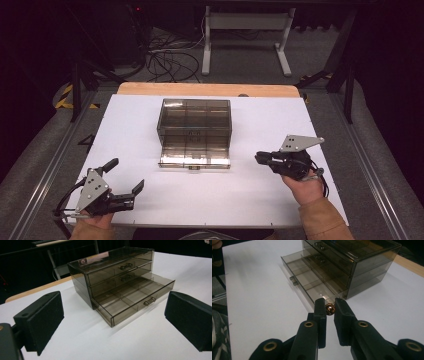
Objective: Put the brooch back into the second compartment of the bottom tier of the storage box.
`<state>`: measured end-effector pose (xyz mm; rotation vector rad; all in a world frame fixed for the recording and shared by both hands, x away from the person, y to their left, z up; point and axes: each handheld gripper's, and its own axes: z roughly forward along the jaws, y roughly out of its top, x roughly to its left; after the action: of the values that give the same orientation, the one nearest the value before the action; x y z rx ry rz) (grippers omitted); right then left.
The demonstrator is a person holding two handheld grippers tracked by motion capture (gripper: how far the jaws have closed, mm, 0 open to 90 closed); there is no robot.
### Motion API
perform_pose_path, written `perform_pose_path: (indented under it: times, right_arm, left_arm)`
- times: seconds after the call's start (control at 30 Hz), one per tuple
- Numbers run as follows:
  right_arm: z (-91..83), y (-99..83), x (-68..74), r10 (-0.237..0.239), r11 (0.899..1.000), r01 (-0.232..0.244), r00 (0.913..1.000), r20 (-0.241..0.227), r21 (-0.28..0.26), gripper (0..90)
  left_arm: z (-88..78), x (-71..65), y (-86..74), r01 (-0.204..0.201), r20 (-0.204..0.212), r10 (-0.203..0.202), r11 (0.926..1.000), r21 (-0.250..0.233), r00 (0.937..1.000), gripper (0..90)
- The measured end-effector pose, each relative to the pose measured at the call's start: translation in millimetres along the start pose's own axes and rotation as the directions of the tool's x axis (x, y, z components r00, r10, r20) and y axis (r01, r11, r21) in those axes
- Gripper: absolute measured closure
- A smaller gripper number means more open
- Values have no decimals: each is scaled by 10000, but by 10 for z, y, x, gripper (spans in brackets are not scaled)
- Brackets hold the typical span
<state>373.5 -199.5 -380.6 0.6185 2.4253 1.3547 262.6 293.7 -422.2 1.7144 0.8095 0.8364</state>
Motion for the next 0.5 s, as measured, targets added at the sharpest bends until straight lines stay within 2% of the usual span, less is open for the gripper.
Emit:
perform_pose_path:
  times: [0.37, 0.5]
  right_arm:
    - [5, 26, -4, 13, 9980, -10, 10000, 46, -632, 805]
    - [23, 33, 5, -118, 9968, 127, 9999, 121, -792, 805]
  left_arm:
    - [0, 0, -1, -6, 1, 6, 10000, -3, 10000, 32]
    - [1, 0, 0, -8, 8, 8, 10000, 0, 10000, 32]
